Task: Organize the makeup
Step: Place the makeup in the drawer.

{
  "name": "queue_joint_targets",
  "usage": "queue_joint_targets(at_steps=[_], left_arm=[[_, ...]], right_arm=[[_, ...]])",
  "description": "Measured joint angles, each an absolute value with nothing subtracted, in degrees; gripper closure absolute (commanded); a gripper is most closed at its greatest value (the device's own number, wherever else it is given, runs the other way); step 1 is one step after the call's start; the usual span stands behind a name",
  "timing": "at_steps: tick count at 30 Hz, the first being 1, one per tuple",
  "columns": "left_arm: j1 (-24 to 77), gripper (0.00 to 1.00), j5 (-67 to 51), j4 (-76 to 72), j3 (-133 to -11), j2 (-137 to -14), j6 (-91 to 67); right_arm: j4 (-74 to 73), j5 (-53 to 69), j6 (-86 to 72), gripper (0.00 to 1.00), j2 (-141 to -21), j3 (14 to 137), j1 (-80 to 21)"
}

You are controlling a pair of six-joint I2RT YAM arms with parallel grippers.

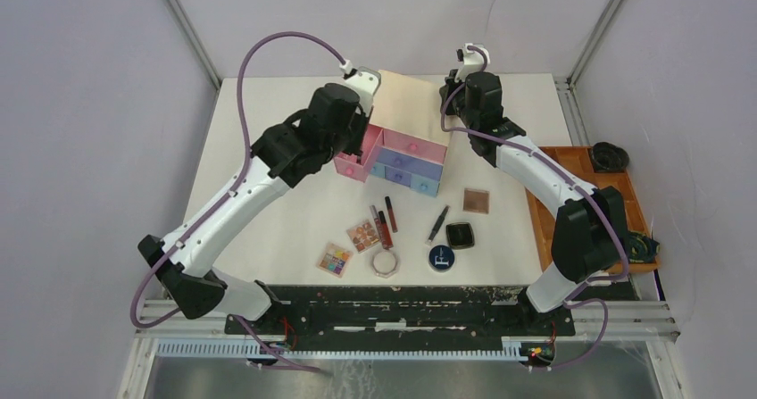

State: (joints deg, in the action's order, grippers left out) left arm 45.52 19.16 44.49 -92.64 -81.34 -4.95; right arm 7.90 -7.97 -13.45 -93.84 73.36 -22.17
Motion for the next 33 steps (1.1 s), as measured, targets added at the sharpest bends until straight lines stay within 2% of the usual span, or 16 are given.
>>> queue_joint_targets(at_steps=[8, 26, 31, 33], left_arm=[[40.34, 0.97, 15.88, 48.45, -93.10, -80.88, -2.11], [37.82, 0.97, 9.85, 57.21, -96.12, -87.94, 0.32], [37.60, 0.88, 9.93, 59.72, -99.79, -89.12, 0.40], [37.56, 0.89, 9.96, 60.34, -101.58, -89.84, 0.54]], right_arm=[[7.90, -7.94, -13.47, 0.99, -93.84, 73.36, -22.15], [8.01, -7.92, -13.45, 0.99, -93.97, 73.36, -22.13], [8.01, -7.92, -13.47, 0.99, -93.97, 73.36, -22.13], [8.01, -7.92, -13.50, 0.99, -93.97, 73.36, -22.13]])
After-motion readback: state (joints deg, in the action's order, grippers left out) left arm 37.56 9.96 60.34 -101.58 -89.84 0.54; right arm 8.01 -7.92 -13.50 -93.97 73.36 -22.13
